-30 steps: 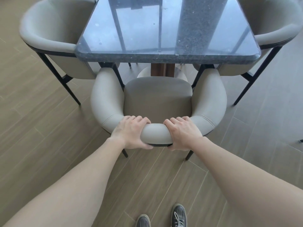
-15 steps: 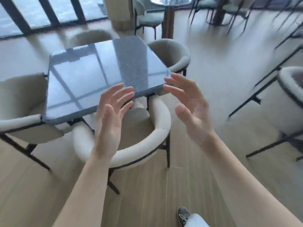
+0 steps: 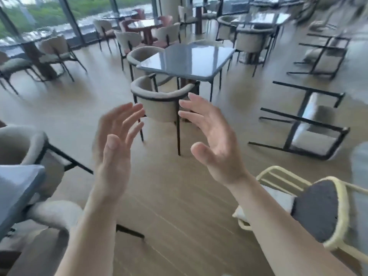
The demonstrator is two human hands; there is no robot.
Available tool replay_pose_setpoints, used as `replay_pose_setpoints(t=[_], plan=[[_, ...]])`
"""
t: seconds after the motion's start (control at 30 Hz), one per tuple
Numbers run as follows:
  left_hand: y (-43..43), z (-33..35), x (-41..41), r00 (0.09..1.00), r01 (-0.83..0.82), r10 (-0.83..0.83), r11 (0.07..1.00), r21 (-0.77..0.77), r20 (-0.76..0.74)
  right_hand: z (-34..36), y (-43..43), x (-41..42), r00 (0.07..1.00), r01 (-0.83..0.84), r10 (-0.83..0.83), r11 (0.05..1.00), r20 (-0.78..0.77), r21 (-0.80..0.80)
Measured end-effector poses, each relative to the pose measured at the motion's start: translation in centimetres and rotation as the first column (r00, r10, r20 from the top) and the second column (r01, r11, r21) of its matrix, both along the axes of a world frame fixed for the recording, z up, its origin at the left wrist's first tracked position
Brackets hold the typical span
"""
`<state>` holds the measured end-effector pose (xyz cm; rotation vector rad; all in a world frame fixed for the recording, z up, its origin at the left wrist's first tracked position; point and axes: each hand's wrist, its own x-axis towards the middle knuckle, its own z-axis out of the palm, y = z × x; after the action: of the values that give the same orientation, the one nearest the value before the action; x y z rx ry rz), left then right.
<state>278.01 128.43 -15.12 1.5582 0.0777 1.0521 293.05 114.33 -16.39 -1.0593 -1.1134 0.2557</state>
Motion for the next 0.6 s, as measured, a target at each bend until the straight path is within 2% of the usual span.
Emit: replay_pose_setpoints(t=[0.2, 0.4, 0.47, 0.6], plan=[[-2.7, -0.8, 13.1, 0.955, 0.294, -0.294, 0.956, 0.01, -0.042, -1.4, -6.3, 8.5, 0.943, 0.327, -0.328, 0.945, -0.063, -0.017], [-4.1, -2.2, 21.9, 0.876, 0.474, -0.476, 0.879, -0.047, -0.077, -3.0, -8.4, 13.0, 0.877, 0.462, -0.471, 0.88, -0.09, -0.106], [-3.6, -2.8, 24.6, 0.833, 0.547, -0.548, 0.836, -0.031, -0.076, -3.4, -8.2, 14.5, 0.837, 0.529, -0.539, 0.841, -0.093, -0.111], [-0.7, -4.8, 30.6, 0.754, 0.642, -0.652, 0.758, -0.115, -0.086, -4.3, -6.6, 17.5, 0.747, 0.65, -0.66, 0.75, -0.082, -0.121]])
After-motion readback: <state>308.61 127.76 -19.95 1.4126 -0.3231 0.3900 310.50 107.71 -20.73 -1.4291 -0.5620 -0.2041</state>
